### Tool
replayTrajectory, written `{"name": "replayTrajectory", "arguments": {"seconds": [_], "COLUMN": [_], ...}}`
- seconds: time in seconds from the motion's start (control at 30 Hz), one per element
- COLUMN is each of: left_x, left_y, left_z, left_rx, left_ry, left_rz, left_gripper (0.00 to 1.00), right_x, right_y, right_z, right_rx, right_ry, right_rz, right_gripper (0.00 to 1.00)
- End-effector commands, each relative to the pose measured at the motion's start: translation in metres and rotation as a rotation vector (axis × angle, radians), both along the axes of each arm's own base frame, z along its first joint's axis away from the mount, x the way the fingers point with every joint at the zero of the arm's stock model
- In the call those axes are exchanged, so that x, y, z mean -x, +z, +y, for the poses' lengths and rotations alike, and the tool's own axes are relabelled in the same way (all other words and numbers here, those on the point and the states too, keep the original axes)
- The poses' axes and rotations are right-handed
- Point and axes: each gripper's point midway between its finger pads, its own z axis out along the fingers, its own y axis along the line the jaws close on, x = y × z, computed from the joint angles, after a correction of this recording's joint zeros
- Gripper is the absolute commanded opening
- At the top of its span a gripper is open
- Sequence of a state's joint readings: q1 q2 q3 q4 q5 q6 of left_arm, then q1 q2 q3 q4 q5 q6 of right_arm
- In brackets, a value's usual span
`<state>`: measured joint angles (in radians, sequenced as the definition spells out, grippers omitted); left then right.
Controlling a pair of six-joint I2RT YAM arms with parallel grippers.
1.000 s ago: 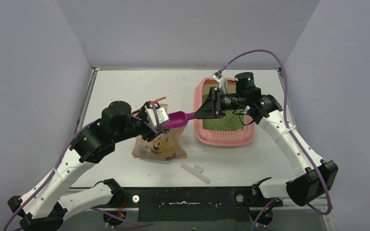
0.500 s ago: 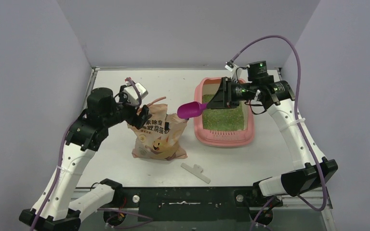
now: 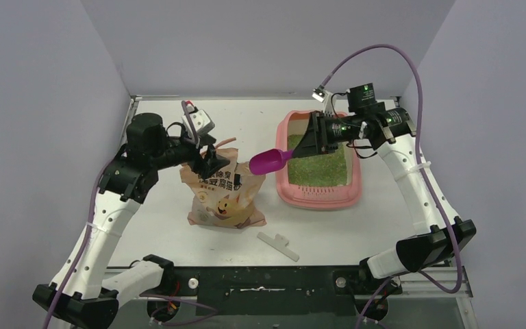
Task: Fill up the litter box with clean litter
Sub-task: Pick up the spatula from the center of the board.
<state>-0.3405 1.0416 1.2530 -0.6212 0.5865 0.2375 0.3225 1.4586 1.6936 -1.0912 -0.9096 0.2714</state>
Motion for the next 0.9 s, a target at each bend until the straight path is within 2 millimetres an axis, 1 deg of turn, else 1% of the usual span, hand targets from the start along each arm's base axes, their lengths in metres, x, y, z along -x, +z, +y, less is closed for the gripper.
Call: {"name": "replayTrajectory", "arguments": {"seconds": [0.0,0.1,0.2,0.3,0.4,0.5,0.6,0.8,0.87], "left_x": [0.004,0.01,0.019,0.027,0.035,0.033,0.032,0.03,0.031], "left_y": [0.054,0.043,0.038,0.032,0.024,0.017,0.015,0.011,0.009], "left_z": [-0.039,-0.057,-0.072,-0.076,-0.079,-0.08,-0.083,-0.094,-0.097], "left_rx": [0.107,0.033,0.023,0.023,0.01,-0.021,-0.033,-0.051,-0.059], "left_ry": [-0.159,-0.214,-0.293,-0.34,-0.385,-0.379,-0.389,-0.396,-0.4], "left_rz": [-0.136,-0.128,-0.104,-0.083,-0.062,-0.058,-0.064,-0.074,-0.072], "left_gripper": [0.71,0.71,0.71,0.71,0.71,0.7,0.7,0.61,0.56], "right_x": [0.031,0.04,0.041,0.043,0.047,0.05,0.052,0.051,0.051], "right_y": [0.038,0.037,0.035,0.037,0.043,0.048,0.052,0.051,0.051], "right_z": [0.02,0.028,0.03,0.031,0.034,0.036,0.038,0.039,0.04], "right_rx": [-0.099,-0.093,-0.09,-0.1,-0.128,-0.157,-0.177,-0.186,-0.193], "right_ry": [0.169,0.204,0.205,0.216,0.235,0.253,0.264,0.262,0.261], "right_rz": [-0.13,-0.141,-0.143,-0.147,-0.154,-0.159,-0.157,-0.143,-0.141], "right_gripper": [0.0,0.0,0.0,0.0,0.0,0.0,0.0,0.0,0.0]}}
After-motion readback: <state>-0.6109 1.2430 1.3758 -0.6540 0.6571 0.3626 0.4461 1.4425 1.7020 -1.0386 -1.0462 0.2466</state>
